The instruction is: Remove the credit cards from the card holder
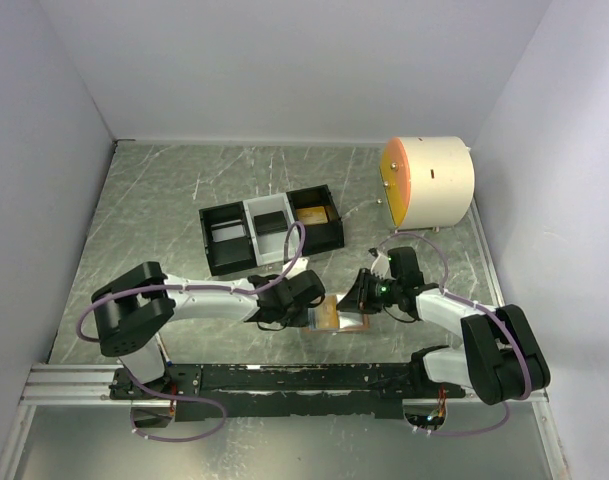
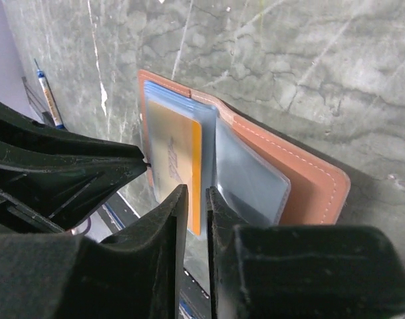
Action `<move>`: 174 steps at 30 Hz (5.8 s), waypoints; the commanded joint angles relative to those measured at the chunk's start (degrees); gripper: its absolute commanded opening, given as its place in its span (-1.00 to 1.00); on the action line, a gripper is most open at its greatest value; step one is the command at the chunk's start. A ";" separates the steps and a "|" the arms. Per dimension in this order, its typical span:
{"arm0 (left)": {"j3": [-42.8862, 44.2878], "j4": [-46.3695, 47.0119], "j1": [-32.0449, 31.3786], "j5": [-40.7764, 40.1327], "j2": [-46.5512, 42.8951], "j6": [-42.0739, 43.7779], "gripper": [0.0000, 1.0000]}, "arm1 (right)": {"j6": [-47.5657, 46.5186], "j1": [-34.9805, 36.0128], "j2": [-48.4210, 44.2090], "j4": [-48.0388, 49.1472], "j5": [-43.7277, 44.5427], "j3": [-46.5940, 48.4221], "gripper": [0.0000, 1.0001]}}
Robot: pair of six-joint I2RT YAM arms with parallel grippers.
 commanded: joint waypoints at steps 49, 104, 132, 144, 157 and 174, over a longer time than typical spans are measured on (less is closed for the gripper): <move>2.64 -1.46 1.42 0.72 7.67 0.99 -0.73 | 2.81 -0.64 -0.73 -0.09 4.73 -0.05 -1.00; 1.41 -2.83 2.09 -0.88 4.78 2.71 -0.71 | -0.19 -3.43 -3.47 -4.94 5.48 0.49 -1.00; 9.52 4.48 1.98 6.99 7.72 8.57 -0.49 | 2.16 -3.45 -2.53 -0.42 2.51 -2.10 -0.57; 7.19 -0.14 1.57 4.86 8.95 6.91 -0.71 | 6.04 -3.42 0.16 9.64 -5.06 -5.06 -0.52; 8.10 -2.05 1.54 3.71 8.84 6.83 -0.74 | 4.44 -3.59 -3.99 2.25 2.31 -2.60 -1.00; 8.54 -1.52 1.42 4.63 10.07 7.70 -0.77 | 8.05 -3.87 -1.58 14.30 -9.01 -6.18 -0.49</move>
